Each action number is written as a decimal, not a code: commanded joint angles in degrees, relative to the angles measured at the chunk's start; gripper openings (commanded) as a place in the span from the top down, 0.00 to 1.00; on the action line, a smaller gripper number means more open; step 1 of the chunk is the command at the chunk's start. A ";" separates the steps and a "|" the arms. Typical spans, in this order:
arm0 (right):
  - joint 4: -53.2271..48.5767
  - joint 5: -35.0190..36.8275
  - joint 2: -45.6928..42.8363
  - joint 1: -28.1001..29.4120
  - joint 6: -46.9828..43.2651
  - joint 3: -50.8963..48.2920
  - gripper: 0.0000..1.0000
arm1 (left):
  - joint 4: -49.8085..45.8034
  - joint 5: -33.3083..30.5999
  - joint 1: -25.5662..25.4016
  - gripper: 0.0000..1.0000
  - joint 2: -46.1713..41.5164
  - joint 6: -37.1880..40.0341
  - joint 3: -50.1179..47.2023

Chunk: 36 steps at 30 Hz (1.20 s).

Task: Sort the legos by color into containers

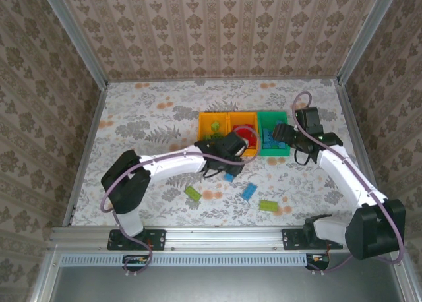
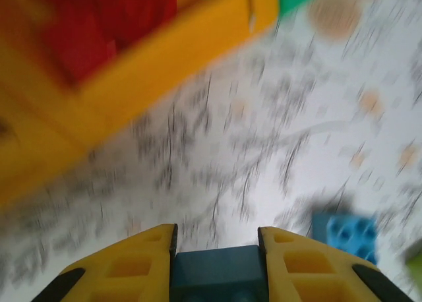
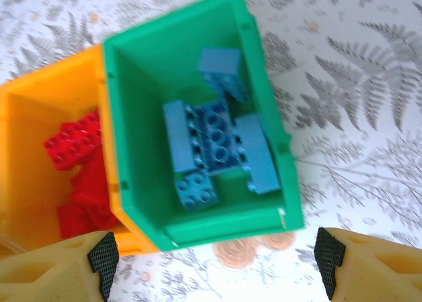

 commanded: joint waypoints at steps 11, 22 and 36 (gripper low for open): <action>-4.14 -2.65 -9.45 -2.43 3.62 -12.65 0.19 | 7.43 11.18 4.97 0.77 18.44 4.93 30.48; -4.64 -7.04 -15.36 -2.34 8.26 -20.65 0.20 | 10.75 12.61 6.26 0.72 29.00 -0.71 43.75; -7.81 -6.19 -17.84 5.13 12.44 -24.18 0.22 | 11.94 13.26 6.05 0.08 27.83 -2.41 43.24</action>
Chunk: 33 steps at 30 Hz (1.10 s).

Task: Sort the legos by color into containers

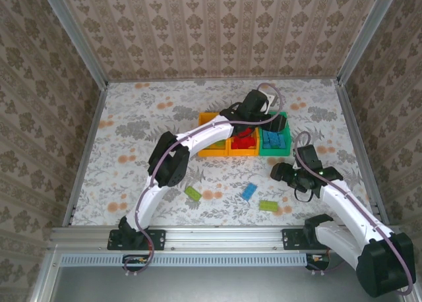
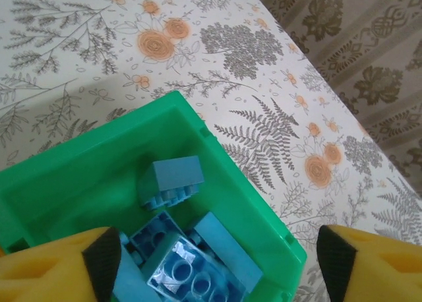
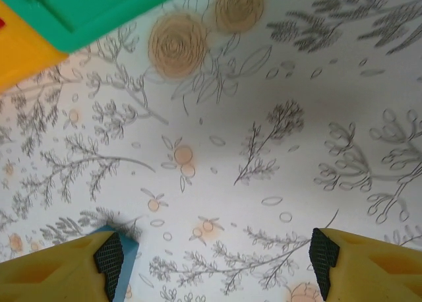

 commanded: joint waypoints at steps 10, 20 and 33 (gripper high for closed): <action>-3.70 1.97 -1.25 9.61 1.42 -1.44 0.23 | 6.36 -5.03 -0.82 0.00 -21.17 5.70 -22.93; -14.06 4.84 -7.60 16.81 16.84 -2.44 0.20 | 4.53 -11.23 -0.20 0.00 -35.35 8.59 -42.47; -8.04 -2.77 -12.22 26.17 47.06 -5.66 0.17 | 5.32 -15.78 0.28 0.00 -41.82 9.06 -54.28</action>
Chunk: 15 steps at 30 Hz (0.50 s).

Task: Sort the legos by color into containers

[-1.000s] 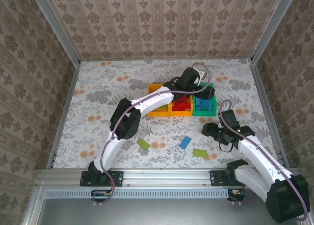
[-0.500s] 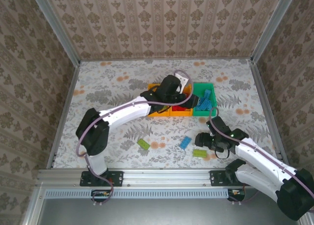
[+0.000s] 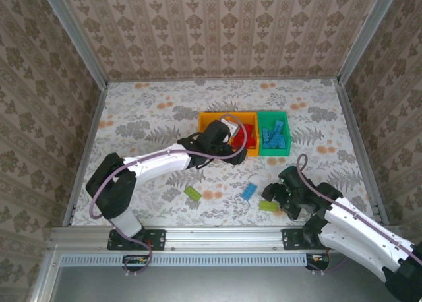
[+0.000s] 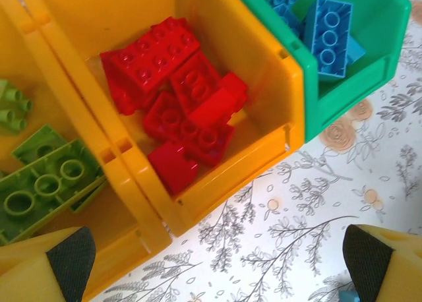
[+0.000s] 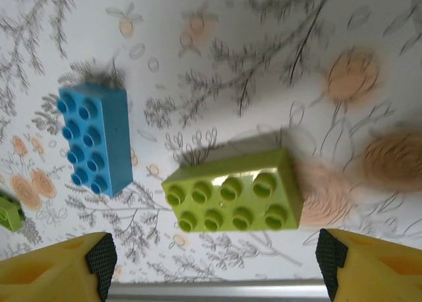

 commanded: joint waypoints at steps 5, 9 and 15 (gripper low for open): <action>6.44 -0.27 2.36 5.69 23.03 -1.94 0.17 | 0.44 -5.73 1.34 0.00 -6.80 1.45 -5.01; 9.25 0.10 5.64 6.60 28.93 -1.78 0.17 | 0.08 -7.92 1.39 0.00 -9.72 1.65 -7.74; 5.29 4.15 3.97 6.71 36.77 -2.71 0.19 | 0.76 -9.49 1.78 0.00 -12.97 1.34 -11.97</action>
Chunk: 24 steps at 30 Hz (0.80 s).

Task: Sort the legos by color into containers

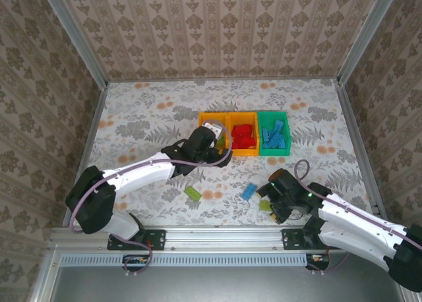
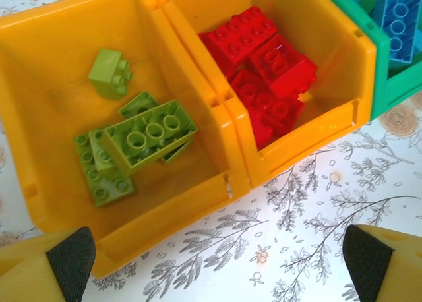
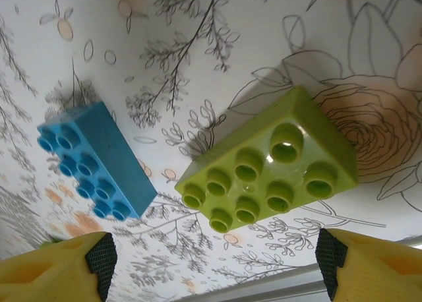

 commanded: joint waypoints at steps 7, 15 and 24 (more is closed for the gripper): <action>-0.52 3.07 2.35 0.05 10.67 -2.85 0.20 | 1.21 -2.27 1.67 0.00 -4.63 0.76 -4.53; 2.37 1.45 9.44 -4.66 7.19 -2.98 0.25 | 0.40 -3.06 2.48 0.00 -9.54 0.18 -8.00; 2.81 -1.18 17.59 -13.33 -3.93 -0.34 0.50 | -2.90 -5.99 2.73 0.00 -17.58 -1.46 -13.93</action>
